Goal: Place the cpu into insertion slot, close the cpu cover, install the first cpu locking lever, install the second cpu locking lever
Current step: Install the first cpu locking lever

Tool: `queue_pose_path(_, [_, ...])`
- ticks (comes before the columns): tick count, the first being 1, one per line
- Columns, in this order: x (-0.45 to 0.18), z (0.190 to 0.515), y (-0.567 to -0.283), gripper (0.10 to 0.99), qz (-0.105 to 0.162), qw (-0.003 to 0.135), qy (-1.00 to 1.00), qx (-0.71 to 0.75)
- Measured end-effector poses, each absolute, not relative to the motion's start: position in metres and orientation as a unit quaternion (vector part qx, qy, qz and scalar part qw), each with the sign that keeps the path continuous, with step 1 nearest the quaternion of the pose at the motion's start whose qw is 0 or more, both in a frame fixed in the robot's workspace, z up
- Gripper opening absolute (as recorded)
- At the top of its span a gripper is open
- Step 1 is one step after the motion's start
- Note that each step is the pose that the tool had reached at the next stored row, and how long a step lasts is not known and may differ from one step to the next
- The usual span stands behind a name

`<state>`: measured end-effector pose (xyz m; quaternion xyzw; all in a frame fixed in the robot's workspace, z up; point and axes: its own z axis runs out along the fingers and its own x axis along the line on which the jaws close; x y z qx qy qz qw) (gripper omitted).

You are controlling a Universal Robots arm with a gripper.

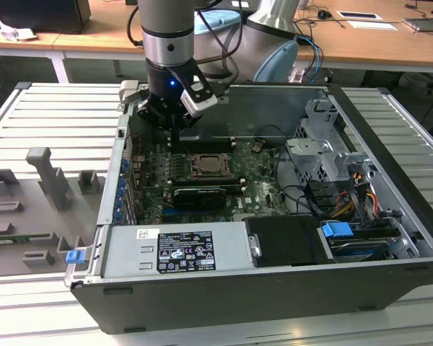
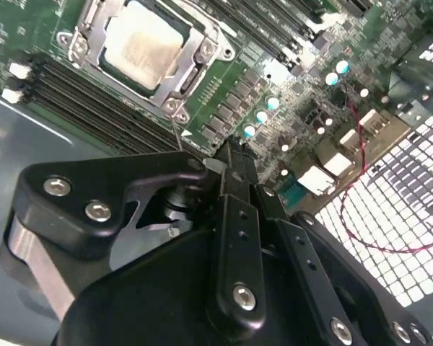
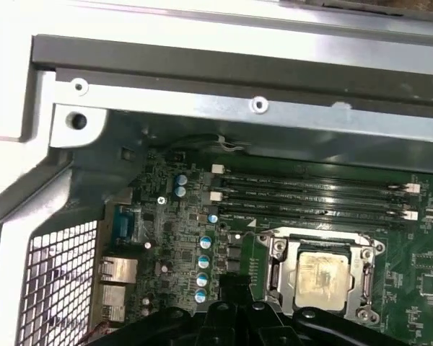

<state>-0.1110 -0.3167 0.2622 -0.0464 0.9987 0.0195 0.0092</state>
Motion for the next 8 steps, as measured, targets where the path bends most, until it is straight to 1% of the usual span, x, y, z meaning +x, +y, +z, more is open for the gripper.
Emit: queue_pose_path(8, [-0.1178, 0.2563, -0.3085, 0.106, 0.028, 0.009, 0.998, -0.046])
